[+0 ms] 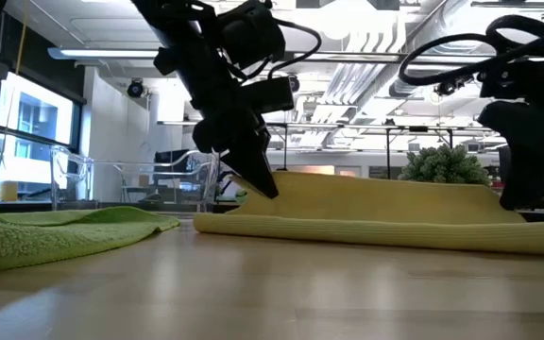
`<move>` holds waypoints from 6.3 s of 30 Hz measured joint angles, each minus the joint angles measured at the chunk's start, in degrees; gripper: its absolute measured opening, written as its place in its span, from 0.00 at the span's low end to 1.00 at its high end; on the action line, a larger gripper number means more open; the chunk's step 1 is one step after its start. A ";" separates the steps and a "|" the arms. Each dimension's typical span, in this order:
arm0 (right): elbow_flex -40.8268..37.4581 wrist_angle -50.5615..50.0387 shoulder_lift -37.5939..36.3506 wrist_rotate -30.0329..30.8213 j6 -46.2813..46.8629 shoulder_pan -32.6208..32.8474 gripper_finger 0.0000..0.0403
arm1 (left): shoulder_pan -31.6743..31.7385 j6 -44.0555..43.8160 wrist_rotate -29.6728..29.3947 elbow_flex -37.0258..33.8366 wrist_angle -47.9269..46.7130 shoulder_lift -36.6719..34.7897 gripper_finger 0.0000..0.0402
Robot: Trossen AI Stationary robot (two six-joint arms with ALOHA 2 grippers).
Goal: Roll microfiber towels into tight, uniform cylinder then place into a basket
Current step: Fold the yellow towel
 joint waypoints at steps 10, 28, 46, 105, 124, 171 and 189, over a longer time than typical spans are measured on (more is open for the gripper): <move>0.02 0.89 -0.57 -1.33 0.62 0.28 0.34 | 0.00 -0.02 0.00 0.00 0.23 0.00 0.00; 0.07 -8.87 -19.16 11.34 -14.43 2.12 0.28 | -0.62 -0.46 0.04 0.00 0.90 0.00 0.00; -18.46 38.67 -24.47 5.16 -53.82 -5.16 0.28 | -4.12 0.08 1.36 5.83 -12.44 -0.46 0.00; -35.68 55.92 -30.57 -34.33 -83.36 -35.89 0.42 | -4.35 2.31 -2.10 6.67 -2.20 -0.55 0.00; -33.64 55.94 -30.64 -36.95 -81.15 -34.97 0.02 | -4.31 2.52 -9.13 6.67 -1.94 -0.55 0.00; -4.54 36.71 -9.96 -11.86 -56.48 -2.59 0.00 | -18.25 -5.66 -17.50 6.67 -14.00 -3.01 0.00; -4.61 19.73 -10.56 -10.08 -48.10 -8.24 0.00 | -7.12 -1.44 -16.87 6.64 -3.55 3.73 0.00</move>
